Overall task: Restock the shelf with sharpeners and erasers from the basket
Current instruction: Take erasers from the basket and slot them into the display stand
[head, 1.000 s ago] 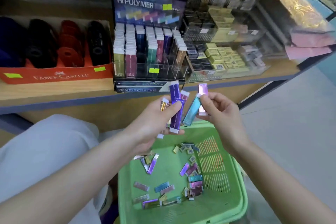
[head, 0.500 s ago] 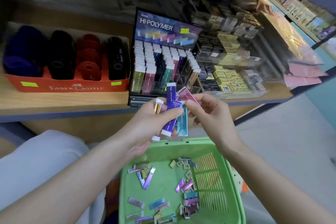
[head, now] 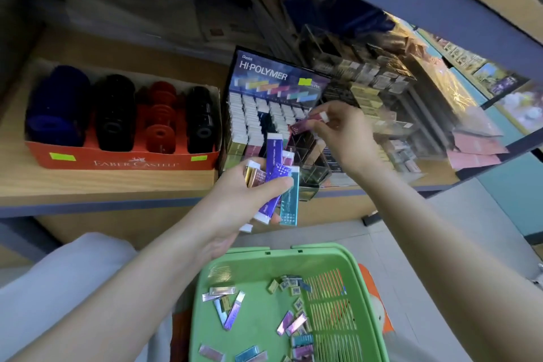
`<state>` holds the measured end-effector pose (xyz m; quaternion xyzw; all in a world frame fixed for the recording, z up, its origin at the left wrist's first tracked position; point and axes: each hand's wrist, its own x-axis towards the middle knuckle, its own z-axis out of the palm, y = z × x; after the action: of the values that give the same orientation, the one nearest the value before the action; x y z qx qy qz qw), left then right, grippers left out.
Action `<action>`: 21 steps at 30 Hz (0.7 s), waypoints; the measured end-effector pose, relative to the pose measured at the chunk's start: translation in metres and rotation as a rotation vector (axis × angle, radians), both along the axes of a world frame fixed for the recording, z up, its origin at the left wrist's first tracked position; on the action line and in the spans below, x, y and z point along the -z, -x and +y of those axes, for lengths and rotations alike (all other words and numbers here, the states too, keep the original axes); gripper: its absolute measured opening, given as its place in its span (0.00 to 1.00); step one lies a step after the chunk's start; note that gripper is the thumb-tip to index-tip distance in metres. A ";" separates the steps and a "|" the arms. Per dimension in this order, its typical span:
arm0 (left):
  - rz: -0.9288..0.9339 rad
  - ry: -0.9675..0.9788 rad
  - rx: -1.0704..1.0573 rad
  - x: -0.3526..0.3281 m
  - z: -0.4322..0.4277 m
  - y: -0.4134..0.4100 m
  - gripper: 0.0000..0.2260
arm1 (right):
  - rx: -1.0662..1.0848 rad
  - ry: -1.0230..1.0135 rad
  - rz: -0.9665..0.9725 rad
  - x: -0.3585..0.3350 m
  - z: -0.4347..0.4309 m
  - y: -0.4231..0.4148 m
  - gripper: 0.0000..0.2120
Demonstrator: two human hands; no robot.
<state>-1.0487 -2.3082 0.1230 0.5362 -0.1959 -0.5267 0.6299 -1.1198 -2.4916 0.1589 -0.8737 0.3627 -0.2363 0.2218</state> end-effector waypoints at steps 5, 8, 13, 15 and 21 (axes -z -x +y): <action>0.024 0.011 -0.022 0.000 0.002 -0.008 0.09 | -0.114 0.081 0.150 0.004 -0.002 -0.016 0.09; 0.037 0.023 -0.033 -0.001 0.002 -0.010 0.08 | -0.186 0.163 0.252 0.005 -0.007 -0.021 0.08; 0.030 0.009 -0.053 0.000 -0.001 -0.012 0.08 | -0.204 0.242 0.295 0.008 -0.002 -0.019 0.13; 0.041 0.011 -0.061 -0.001 -0.002 -0.013 0.09 | -0.194 0.333 0.313 0.009 -0.002 -0.015 0.12; 0.040 0.022 -0.075 -0.001 -0.002 -0.013 0.09 | -0.155 0.415 0.307 0.008 0.002 -0.012 0.10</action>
<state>-1.0359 -2.3101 0.1240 0.5256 -0.1689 -0.5109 0.6589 -1.1074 -2.4893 0.1514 -0.9513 0.2677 -0.1527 -0.0021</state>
